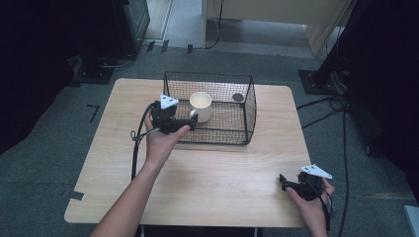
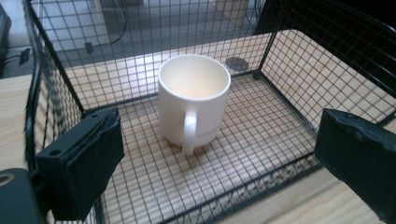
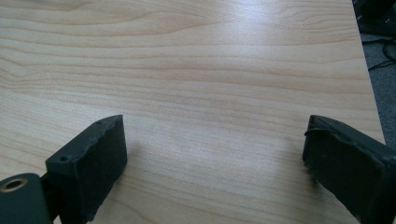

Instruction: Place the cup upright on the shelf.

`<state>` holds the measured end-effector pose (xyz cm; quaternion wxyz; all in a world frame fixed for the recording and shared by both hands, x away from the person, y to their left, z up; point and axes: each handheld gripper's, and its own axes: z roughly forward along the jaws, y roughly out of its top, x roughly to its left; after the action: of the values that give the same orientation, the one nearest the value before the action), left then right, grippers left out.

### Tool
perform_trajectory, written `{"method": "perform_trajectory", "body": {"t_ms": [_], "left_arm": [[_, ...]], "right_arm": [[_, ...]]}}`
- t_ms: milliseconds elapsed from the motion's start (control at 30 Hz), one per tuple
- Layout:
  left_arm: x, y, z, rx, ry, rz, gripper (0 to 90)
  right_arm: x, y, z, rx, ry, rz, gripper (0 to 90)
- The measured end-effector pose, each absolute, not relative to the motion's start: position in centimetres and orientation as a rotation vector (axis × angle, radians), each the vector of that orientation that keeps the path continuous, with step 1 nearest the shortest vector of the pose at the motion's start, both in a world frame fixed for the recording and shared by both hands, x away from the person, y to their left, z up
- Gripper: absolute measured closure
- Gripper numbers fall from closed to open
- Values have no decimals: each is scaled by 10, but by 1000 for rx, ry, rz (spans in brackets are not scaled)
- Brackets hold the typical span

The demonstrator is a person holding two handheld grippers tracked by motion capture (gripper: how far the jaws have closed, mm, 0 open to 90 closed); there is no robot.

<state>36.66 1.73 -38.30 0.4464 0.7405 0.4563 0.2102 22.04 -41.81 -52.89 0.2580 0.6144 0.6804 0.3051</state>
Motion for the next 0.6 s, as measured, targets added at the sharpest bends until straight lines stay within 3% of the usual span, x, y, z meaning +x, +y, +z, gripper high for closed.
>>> {"method": "perform_trajectory", "body": {"t_ms": [600], "left_arm": [[312, 53, -407, 1818, 1136, 588, 0]], "right_arm": [[220, -418, -529, 1667, 1844, 827, 60]]}}
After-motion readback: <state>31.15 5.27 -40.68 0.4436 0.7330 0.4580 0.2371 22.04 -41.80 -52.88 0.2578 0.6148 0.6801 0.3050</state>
